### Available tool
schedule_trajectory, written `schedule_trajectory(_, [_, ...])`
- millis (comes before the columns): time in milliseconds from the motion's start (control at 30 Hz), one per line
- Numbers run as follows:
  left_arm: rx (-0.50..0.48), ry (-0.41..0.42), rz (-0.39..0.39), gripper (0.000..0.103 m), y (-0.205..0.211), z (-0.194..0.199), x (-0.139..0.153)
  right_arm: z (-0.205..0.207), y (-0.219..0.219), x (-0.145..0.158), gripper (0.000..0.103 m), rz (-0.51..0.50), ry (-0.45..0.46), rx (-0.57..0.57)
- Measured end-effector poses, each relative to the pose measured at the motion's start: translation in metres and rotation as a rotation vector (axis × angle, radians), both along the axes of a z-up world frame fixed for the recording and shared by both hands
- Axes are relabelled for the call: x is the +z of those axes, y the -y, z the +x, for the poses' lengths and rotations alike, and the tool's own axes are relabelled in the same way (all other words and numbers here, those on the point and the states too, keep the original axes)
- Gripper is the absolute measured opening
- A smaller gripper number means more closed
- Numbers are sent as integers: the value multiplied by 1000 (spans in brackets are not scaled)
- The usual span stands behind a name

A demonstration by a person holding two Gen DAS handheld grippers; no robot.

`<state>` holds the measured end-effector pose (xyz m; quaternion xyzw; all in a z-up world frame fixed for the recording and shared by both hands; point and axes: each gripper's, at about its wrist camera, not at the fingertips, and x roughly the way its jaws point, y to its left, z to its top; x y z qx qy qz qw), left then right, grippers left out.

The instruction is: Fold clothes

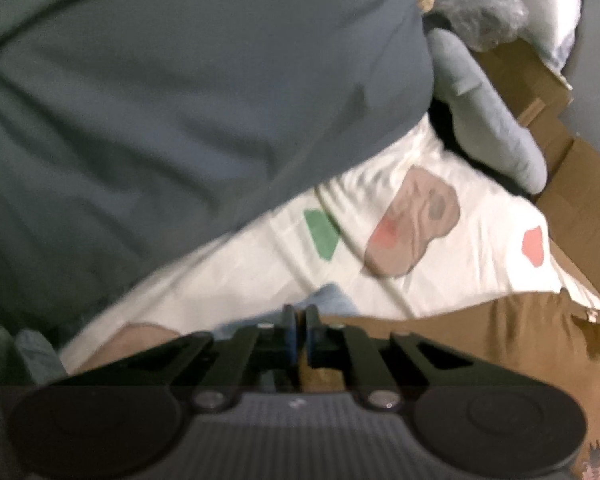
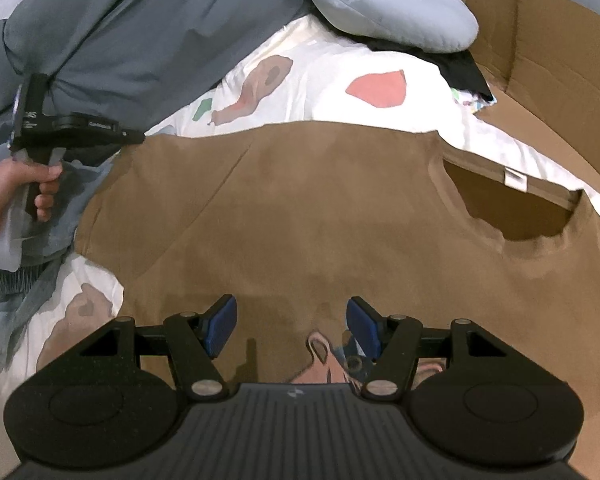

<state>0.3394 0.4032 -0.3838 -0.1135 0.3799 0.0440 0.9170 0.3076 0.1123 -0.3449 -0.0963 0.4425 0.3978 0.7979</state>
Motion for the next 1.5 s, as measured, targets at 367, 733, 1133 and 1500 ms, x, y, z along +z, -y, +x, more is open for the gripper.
schedule_trajectory(367, [-28,-52,69,4,0,10,9,39,-29,-8,67,-22,38,-36])
schedule_trajectory(733, [-51,-122,118,5,3,27,-26,102,-53,-30,52,-44,50,-134])
schedule_trajectory(1133, [-49,-136,118,6,0,26,-30,149,-62,-43,39,-52,43,-197])
schedule_trajectory(1500, [25,-55,188,44,18,10,2,185,-72,-51,20,-70,90,-204])
